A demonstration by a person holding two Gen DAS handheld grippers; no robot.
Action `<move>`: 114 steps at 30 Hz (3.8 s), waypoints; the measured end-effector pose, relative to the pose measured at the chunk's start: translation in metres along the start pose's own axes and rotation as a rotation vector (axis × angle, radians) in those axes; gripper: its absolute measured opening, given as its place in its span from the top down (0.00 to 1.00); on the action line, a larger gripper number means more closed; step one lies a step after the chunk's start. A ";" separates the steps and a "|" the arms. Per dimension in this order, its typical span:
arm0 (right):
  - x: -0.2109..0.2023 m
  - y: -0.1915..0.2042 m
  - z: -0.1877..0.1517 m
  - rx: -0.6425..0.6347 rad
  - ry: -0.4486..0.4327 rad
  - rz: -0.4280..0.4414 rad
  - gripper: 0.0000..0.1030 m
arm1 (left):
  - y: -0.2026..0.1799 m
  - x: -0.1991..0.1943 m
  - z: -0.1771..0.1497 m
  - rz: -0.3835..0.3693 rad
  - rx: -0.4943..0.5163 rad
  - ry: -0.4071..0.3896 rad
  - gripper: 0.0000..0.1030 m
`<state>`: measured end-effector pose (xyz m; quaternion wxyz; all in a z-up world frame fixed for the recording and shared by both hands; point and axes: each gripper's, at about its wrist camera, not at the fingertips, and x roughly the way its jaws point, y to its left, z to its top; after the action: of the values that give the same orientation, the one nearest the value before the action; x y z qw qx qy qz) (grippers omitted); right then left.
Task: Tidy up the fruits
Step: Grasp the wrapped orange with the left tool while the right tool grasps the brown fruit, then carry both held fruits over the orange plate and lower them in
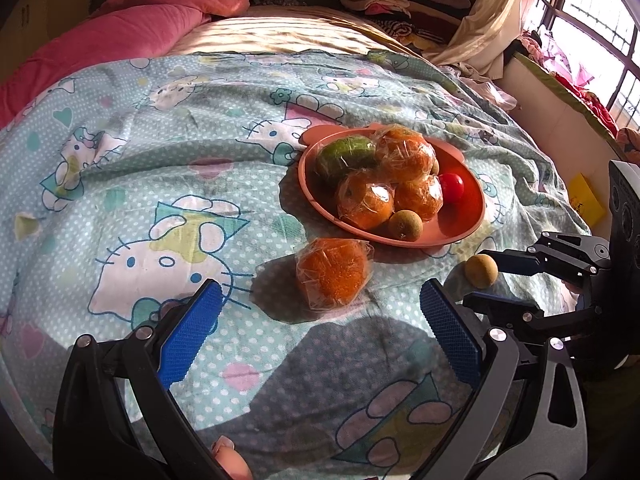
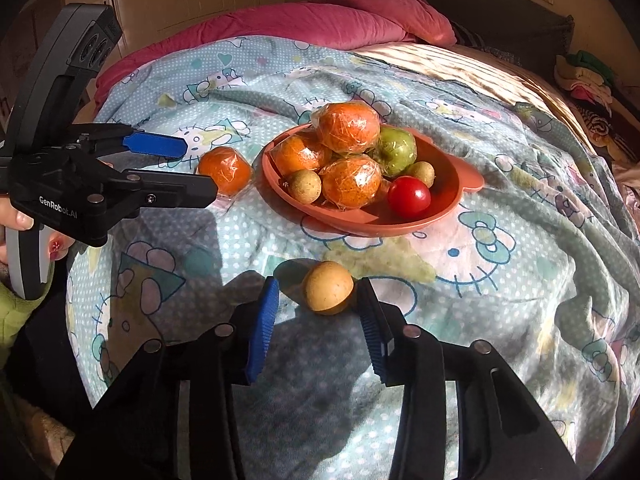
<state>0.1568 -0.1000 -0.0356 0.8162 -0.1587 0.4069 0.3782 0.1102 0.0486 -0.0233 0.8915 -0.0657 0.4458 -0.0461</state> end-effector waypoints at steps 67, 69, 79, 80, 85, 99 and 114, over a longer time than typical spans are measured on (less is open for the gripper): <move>-0.065 -0.067 0.042 0.110 -0.186 0.016 0.76 | -0.073 0.003 0.032 -0.151 0.145 -0.028 0.69; -0.064 -0.070 0.046 0.107 -0.184 0.014 0.76 | -0.074 0.006 0.034 -0.150 0.148 -0.025 0.69; -0.049 -0.077 0.061 0.074 -0.156 0.019 0.76 | -0.084 0.019 0.039 -0.158 0.168 -0.007 0.69; -0.046 -0.077 0.062 0.070 -0.152 0.017 0.76 | -0.085 0.021 0.039 -0.161 0.168 -0.003 0.69; -0.032 -0.081 0.066 0.066 -0.125 0.025 0.76 | -0.084 0.028 0.039 -0.164 0.163 0.002 0.69; -0.005 -0.084 0.069 0.057 -0.066 0.051 0.76 | -0.079 0.034 0.042 -0.159 0.152 -0.003 0.69; 0.006 -0.087 0.070 0.057 -0.047 0.061 0.76 | -0.078 0.037 0.042 -0.153 0.149 -0.003 0.67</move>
<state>0.2622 -0.1156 -0.0012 0.8180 -0.1139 0.4027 0.3947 0.1642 -0.0300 -0.0153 0.8886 -0.0332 0.4334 -0.1468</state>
